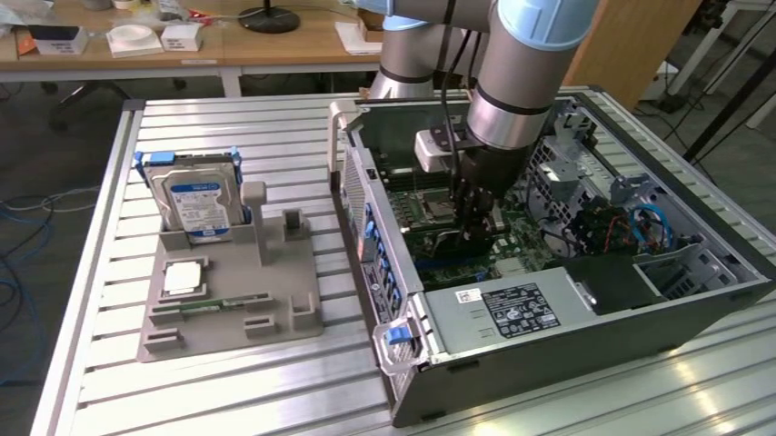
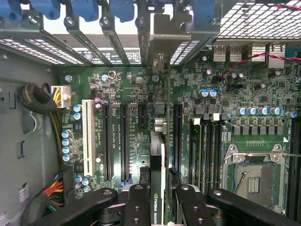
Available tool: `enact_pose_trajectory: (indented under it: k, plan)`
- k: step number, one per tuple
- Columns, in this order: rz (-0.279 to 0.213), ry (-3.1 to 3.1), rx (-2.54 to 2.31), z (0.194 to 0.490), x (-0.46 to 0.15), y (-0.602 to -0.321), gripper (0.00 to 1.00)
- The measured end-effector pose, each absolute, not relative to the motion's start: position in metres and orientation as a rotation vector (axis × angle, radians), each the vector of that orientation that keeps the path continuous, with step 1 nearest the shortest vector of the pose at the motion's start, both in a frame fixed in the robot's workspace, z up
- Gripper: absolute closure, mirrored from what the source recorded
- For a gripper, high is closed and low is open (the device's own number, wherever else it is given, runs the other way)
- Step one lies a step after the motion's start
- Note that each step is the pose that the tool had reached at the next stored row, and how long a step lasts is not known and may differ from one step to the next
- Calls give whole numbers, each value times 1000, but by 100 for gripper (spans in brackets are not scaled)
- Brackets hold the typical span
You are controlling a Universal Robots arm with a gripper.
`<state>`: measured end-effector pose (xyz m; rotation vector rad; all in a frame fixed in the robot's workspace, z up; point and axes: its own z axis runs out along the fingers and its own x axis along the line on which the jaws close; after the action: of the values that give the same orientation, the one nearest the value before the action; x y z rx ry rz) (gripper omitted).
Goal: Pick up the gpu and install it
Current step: 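Insert the gpu into the slot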
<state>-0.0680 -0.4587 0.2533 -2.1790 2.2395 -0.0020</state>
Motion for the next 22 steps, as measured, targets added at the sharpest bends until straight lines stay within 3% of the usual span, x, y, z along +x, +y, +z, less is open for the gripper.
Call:
enact_pose_trajectory:
  k: [10,22]
  plan:
    - [-3,2239,-2179,256,-69,-459,74]
    - [-54,2214,-2155,251,-76,-459,74]
